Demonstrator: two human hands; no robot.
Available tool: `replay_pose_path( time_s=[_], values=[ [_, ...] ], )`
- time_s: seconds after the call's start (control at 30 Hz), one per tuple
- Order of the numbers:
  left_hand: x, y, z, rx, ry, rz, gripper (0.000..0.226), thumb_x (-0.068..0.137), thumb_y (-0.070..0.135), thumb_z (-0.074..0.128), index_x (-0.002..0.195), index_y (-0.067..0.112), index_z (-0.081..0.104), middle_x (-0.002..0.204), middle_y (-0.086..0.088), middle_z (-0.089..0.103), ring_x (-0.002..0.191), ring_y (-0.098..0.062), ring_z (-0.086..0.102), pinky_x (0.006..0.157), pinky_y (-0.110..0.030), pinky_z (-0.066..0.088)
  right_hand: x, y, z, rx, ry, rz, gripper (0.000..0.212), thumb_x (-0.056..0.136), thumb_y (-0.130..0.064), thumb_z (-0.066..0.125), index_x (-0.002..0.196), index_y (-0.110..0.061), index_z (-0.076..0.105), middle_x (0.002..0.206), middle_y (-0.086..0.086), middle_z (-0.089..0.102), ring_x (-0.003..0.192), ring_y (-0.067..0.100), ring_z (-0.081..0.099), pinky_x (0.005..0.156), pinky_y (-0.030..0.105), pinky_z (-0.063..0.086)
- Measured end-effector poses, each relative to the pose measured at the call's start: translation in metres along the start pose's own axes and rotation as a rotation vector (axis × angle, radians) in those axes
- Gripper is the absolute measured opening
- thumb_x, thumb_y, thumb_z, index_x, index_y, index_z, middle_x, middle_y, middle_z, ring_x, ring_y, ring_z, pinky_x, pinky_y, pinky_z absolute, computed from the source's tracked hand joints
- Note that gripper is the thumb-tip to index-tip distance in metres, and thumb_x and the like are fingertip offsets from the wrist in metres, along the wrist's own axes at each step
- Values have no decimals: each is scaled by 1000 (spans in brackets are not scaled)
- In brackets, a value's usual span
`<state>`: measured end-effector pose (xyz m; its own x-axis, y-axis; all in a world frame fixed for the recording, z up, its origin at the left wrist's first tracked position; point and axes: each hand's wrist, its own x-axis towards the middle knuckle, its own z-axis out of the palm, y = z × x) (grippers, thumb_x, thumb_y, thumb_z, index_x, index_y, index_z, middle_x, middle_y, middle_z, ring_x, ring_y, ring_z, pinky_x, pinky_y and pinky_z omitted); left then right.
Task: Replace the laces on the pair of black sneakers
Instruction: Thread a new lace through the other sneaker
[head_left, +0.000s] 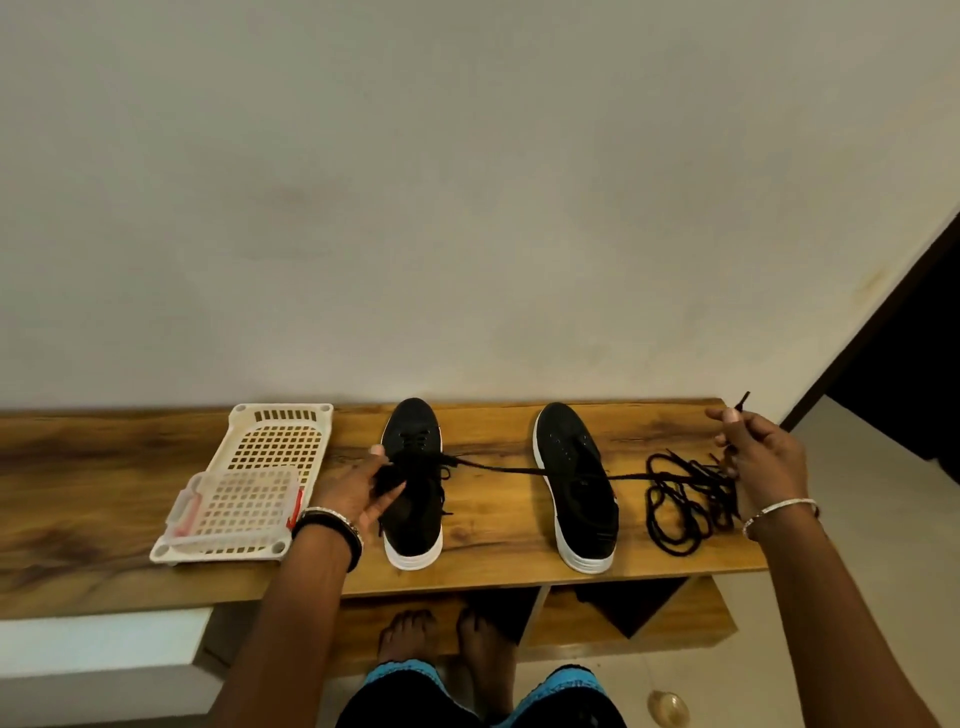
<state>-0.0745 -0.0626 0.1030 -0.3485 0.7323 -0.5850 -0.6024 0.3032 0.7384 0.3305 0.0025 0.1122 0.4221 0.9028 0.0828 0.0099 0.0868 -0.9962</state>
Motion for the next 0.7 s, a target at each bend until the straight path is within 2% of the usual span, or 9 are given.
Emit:
replay_pose_path(
  time_s=[0.1, 0.2, 0.27, 0.33, 0.43, 0.5, 0.57, 0.63, 0.7],
  values=[
    [5, 12, 2, -45, 41, 94, 19, 100, 12, 55, 85, 0, 58, 88, -18, 62, 77, -23, 63, 72, -30, 56, 8, -2, -9, -135, -24, -89, 24, 102, -24, 58, 108, -6, 74, 70, 2, 54, 53, 13, 35, 50, 22, 31],
    [2, 16, 12, -42, -27, 173, 27, 103, 16, 48, 85, -1, 58, 87, -16, 62, 81, -24, 64, 71, -27, 57, 4, -8, 2, -229, -88, -140, 18, 102, -20, 58, 99, -13, 74, 70, 3, 57, 53, -1, 47, 61, 26, 36],
    [-3, 17, 23, -3, -81, 222, 29, 104, 19, 47, 88, 0, 61, 88, -15, 64, 81, -23, 66, 69, -25, 59, -4, -8, 18, -274, -165, -151, 17, 102, -18, 58, 100, -13, 75, 74, 4, 62, 64, -3, 56, 67, 24, 44],
    [-4, 15, 33, 127, -114, 253, 28, 104, 22, 48, 89, 4, 64, 87, -12, 66, 80, -22, 66, 70, -28, 58, -12, -6, 36, -321, -246, -159, 19, 102, -21, 58, 103, -14, 76, 80, 7, 67, 79, 11, 63, 75, 26, 48],
    [2, -1, 38, 636, -116, 445, 12, 97, 23, 62, 91, 16, 69, 90, -3, 71, 85, -20, 68, 73, -30, 55, -25, -5, 63, -379, -319, -188, 20, 102, -22, 58, 105, -14, 77, 82, 9, 71, 81, 16, 65, 75, 27, 49],
    [5, -23, 37, 987, -227, 567, 4, 89, 26, 72, 92, 24, 71, 92, 4, 71, 86, -16, 68, 75, -27, 55, -33, -9, 81, -368, -344, -193, 20, 101, -21, 58, 103, -13, 77, 76, 5, 69, 75, 12, 64, 71, 26, 49],
    [9, -53, 38, 1224, -401, 524, 24, 84, 28, 77, 106, 23, 69, 105, 4, 68, 90, -13, 65, 77, -25, 55, -41, -18, 96, -304, -367, -145, 20, 102, -22, 58, 102, -14, 77, 70, -1, 64, 66, 4, 59, 66, 20, 46],
    [16, -85, 44, 1514, -516, 506, 57, 81, 39, 77, 132, 23, 56, 129, 2, 57, 113, -18, 58, 95, -33, 51, -48, -28, 107, -153, -385, -44, 21, 103, -22, 57, 103, -12, 76, 67, -3, 59, 55, 4, 50, 57, 18, 39],
    [26, -114, 50, 1775, -562, 540, 80, 79, 49, 74, 146, 26, 38, 145, -1, 42, 133, -27, 44, 108, -42, 40, -54, -41, 115, 96, -392, 95, 20, 103, -19, 56, 101, -8, 73, 63, -3, 54, 48, 6, 39, 49, 19, 31]
  ],
)
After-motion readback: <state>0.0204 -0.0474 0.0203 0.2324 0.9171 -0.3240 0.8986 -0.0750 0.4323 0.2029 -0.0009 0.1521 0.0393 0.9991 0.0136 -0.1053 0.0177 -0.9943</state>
